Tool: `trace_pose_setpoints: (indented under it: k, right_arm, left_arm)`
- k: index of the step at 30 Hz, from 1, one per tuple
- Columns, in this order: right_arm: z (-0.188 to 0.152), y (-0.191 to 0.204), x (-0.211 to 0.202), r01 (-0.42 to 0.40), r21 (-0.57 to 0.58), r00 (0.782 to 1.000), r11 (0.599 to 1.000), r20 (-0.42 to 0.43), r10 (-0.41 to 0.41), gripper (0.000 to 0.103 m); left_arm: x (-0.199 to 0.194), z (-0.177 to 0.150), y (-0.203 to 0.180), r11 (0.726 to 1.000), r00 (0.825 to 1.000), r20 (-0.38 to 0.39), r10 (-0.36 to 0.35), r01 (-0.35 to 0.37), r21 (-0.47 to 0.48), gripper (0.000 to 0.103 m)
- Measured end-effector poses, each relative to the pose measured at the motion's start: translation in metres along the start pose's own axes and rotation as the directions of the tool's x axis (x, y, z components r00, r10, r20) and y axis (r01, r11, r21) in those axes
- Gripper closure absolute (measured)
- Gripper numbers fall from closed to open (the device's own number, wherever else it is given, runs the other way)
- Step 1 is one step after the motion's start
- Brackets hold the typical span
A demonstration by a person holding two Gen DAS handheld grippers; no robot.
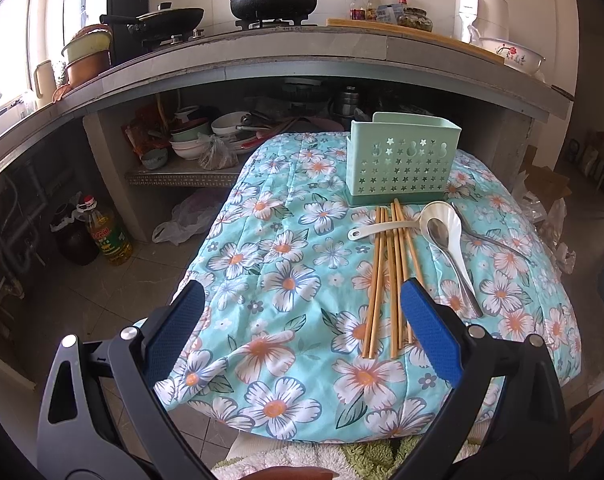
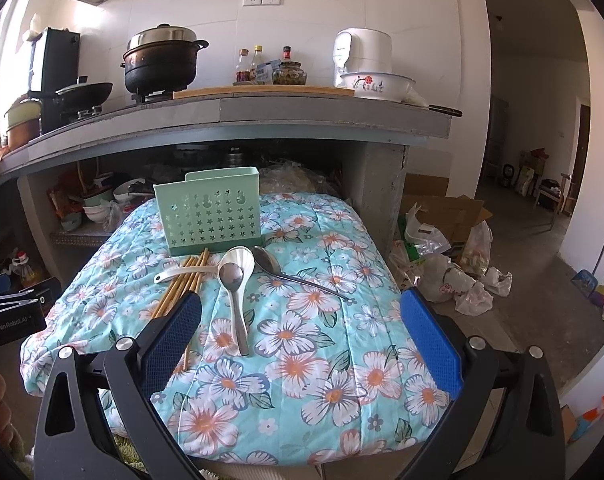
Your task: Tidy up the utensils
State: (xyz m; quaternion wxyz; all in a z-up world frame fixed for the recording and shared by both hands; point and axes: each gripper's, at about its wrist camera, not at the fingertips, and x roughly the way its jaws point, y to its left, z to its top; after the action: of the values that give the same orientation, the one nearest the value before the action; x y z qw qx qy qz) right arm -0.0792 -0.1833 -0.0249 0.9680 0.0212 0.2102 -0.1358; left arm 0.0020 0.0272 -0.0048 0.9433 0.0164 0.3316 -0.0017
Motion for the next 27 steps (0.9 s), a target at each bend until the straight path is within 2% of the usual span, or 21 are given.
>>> trace_pose_setpoints:
  k: [27]
  right_arm:
    - [-0.0009,0.0028,-0.0011,-0.010,-0.002,1.000,1.000,-0.006,0.010,0.006]
  left_arm:
    - [0.0027,-0.0010,-0.0025,1.000,1.000,-0.009,-0.007,0.007,-0.003,0.008]
